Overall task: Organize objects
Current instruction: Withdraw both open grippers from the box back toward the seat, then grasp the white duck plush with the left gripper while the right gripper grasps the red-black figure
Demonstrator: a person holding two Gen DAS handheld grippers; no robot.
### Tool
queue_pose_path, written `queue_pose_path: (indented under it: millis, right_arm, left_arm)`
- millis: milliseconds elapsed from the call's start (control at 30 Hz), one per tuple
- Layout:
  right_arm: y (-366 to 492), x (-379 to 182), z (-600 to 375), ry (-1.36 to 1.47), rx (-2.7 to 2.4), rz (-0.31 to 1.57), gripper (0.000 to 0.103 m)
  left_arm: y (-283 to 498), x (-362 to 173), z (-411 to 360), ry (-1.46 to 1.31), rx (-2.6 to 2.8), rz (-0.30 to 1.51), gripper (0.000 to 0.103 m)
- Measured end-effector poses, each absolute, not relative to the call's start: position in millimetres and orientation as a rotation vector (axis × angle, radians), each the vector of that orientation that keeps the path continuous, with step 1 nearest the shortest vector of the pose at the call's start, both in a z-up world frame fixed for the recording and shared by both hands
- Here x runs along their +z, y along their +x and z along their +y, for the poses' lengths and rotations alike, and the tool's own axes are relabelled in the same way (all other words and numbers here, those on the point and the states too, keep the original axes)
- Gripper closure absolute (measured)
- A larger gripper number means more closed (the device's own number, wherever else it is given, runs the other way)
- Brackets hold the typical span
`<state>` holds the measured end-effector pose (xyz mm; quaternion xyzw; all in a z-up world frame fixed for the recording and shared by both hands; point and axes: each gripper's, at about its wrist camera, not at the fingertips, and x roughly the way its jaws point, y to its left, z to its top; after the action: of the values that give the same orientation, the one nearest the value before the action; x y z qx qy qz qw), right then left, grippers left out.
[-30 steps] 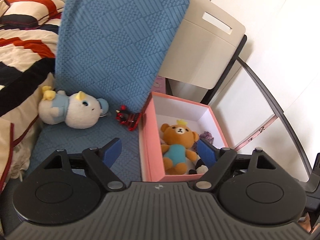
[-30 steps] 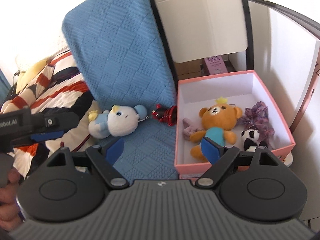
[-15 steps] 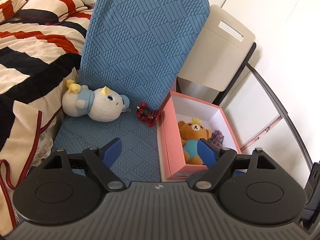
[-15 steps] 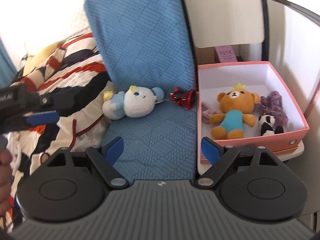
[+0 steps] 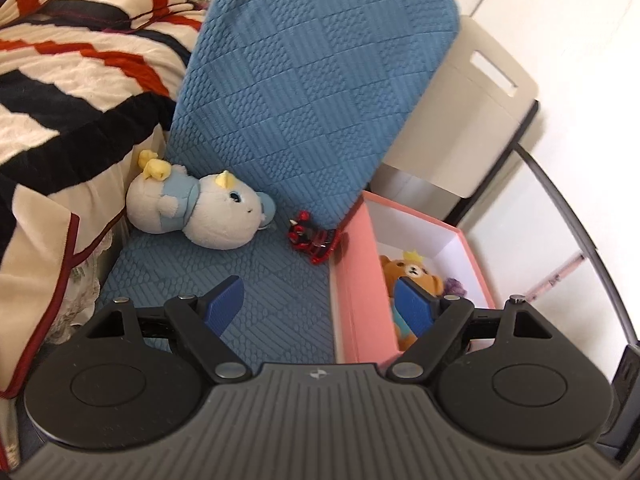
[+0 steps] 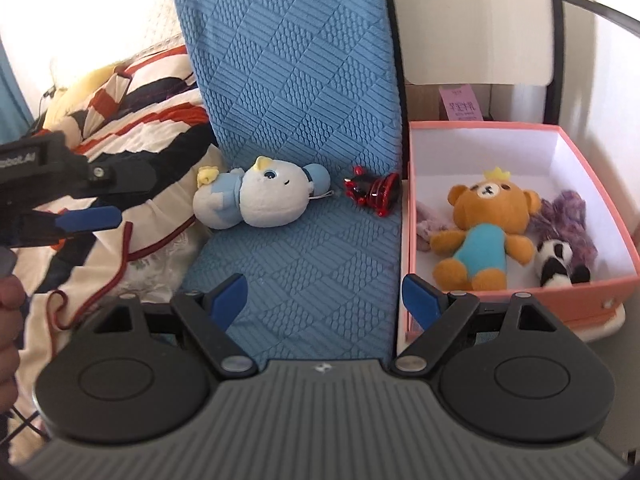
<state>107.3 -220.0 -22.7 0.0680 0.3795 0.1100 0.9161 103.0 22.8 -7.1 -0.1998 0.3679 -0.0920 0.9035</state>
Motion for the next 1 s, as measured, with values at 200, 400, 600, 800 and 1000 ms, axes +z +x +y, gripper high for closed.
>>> queue_pose_path:
  millis: [200, 400, 600, 800, 1000]
  right_arm:
    - [142, -55, -203, 0.073, 0.233, 0.750, 0.017]
    - [179, -87, -191, 0.050, 0.259, 0.724, 0.017]
    - [221, -112, -171, -0.053, 0.276, 0.701, 0.018]
    - [263, -127, -158, -0.203, 0.273, 0.689, 0.018]
    - [306, -143, -146, -0.243, 0.294, 0.735, 0.018]
  left_arm:
    - [141, -63, 44, -0.460, -0.141, 0.760, 0.017]
    - [180, -125, 68, -0.535, -0.109, 0.764, 0.017]
    - [220, -169, 84, -0.570, -0.088, 0.768, 0.017]
    - [255, -195, 97, -0.631, -0.064, 0.775, 0.017]
    - [287, -224, 124, -0.908, -0.101, 0.785, 0.017]
